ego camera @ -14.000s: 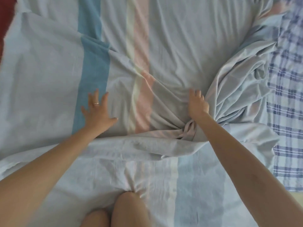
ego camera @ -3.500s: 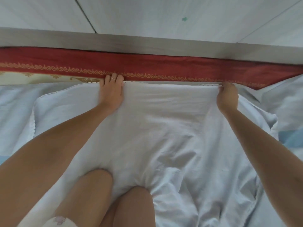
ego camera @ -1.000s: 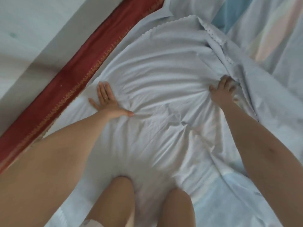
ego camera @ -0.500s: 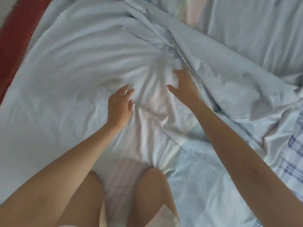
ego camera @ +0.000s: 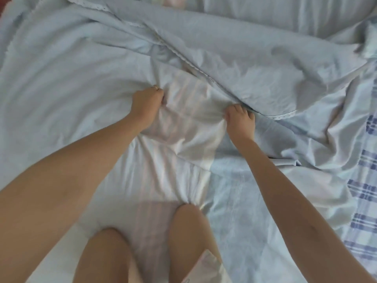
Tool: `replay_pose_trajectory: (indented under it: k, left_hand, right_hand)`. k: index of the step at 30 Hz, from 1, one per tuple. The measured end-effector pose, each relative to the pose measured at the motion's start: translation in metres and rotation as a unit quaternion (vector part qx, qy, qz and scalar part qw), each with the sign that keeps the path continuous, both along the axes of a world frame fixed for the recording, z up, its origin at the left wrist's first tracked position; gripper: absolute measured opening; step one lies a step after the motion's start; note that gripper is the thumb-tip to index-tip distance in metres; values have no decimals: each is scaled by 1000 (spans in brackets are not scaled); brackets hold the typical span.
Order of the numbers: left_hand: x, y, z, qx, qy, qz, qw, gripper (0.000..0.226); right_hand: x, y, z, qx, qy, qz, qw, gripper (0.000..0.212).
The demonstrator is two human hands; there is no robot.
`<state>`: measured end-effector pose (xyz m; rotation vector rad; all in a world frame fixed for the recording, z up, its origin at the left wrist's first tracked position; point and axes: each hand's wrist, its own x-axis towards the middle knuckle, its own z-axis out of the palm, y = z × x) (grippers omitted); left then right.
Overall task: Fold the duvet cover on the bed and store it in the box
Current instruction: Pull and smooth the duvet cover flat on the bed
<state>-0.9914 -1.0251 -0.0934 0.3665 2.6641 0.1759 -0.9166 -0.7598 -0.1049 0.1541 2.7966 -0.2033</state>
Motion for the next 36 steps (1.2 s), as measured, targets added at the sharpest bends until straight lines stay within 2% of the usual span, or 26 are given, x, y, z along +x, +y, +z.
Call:
replay_pose_trajectory:
  k: [3,5,8,10,13,16,18,21,23,26,29,32,34,36]
  left_hand:
    - [-11,0,5,-12,41,8,999,26]
    - [-20,-2,7,-18,55,32,998,33]
    - [-25,0,2,-23,24,59,998,33]
    - [-23,3,-2,0,12,107,994,30]
    - [-19,11,-3,24,32,152,988,22]
    - [0,15,1,43,66,107,991,23]
    - [17,18,6,54,61,81,993,43]
    - [38,41,8,55,-63,115,990,91]
    - [45,70,10,55,-160,160,973,120]
    - [39,107,12,38,-242,241,939,149]
    - [28,119,11,17,-270,282,920,159]
    - [25,126,9,-14,-263,283,922,164]
    - [25,130,7,-36,-258,285,923,167]
    - [24,134,6,-52,-263,290,919,169]
  right_hand:
    - [-37,19,17,24,80,-10,996,21]
    - [-72,24,23,41,63,22,997,24]
    - [-95,21,16,51,-8,70,996,22]
    - [-91,13,6,31,-11,17,999,22]
    - [-66,-2,10,-14,100,-89,991,24]
    - [-7,-1,14,-16,189,-61,980,36]
    - [37,16,10,11,134,-107,985,49]
    - [79,58,8,45,-34,-279,959,71]
    - [85,86,9,27,-71,-343,936,57]
    - [79,113,10,12,-40,-305,952,28]
    - [70,126,16,5,20,-311,950,19]
    - [48,144,23,-16,104,-304,947,8]
    - [38,149,19,-16,99,-263,960,3]
    - [39,143,11,-22,75,-266,961,3]
